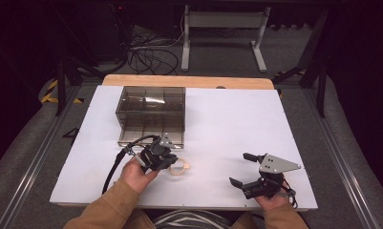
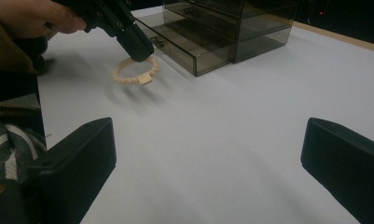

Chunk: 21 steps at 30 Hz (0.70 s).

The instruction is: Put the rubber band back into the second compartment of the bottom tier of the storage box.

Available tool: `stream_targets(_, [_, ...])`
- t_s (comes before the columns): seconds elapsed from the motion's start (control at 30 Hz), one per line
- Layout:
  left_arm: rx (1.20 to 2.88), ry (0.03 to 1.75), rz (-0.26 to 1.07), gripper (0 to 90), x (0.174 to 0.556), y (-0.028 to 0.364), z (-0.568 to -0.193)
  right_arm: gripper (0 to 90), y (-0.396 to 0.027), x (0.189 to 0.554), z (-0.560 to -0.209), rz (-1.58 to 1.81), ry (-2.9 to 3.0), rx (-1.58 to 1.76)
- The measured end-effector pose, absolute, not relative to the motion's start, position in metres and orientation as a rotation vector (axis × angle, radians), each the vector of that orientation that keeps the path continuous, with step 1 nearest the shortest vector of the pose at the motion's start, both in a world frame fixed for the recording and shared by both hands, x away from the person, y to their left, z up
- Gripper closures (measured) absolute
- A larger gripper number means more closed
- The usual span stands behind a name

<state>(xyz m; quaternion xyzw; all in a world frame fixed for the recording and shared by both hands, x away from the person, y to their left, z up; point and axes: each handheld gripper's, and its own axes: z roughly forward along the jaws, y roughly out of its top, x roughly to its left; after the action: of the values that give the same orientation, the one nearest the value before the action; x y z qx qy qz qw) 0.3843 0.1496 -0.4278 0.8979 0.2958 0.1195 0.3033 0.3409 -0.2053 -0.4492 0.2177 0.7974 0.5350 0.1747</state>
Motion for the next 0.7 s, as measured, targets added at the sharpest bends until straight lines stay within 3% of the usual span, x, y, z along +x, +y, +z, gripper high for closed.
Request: stream_targets(0.7, [2.247, 0.716, 0.391, 84.5, 0.371, 0.165, -0.401, 4.0, -0.205, 0.343, -0.451, 1.518, 2.267, 0.625])
